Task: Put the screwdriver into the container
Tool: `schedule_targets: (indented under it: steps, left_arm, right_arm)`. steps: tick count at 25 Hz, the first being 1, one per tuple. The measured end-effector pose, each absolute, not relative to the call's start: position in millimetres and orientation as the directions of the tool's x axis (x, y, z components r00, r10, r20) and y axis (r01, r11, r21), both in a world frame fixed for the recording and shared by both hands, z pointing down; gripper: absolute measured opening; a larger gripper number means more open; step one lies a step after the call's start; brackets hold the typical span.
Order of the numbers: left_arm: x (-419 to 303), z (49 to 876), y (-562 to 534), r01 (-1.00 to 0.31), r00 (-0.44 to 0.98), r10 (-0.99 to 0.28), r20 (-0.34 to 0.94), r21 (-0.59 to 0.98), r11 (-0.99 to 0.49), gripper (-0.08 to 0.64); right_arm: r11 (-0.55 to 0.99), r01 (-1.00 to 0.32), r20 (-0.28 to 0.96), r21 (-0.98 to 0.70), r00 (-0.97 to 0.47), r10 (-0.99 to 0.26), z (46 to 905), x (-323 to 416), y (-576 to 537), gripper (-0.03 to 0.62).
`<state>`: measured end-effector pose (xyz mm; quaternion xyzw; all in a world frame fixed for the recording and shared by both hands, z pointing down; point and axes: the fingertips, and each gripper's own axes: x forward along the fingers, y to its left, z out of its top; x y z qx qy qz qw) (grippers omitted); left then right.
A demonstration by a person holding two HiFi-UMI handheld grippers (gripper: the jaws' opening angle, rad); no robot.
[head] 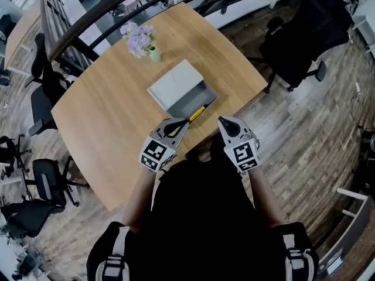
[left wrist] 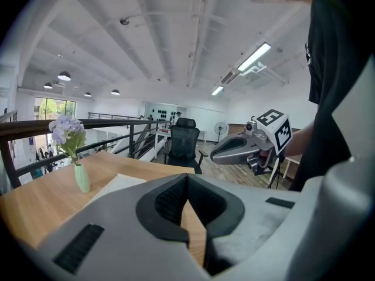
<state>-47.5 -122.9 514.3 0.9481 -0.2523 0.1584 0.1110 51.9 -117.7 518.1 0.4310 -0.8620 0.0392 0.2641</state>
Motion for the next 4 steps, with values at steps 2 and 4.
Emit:
schedule_targets:
  steps: [2, 4]
  left_arm:
    - [-46.4, 513.8, -125.0, -0.513, 0.823, -0.442, 0.356, 0.131, -0.848, 0.021]
    - [-46.2, 513.0, -127.4, -0.514, 0.824, -0.443, 0.353, 0.135, -0.847, 0.021]
  right_arm:
    - [0.615, -0.771, 0.487, 0.167, -0.477, -0.731, 516.8, 57.0, -122.2, 0.025]
    - [0.607, -0.776, 0.484, 0.173, -0.469, -0.738, 515.2, 61.0, -127.0, 0.025]
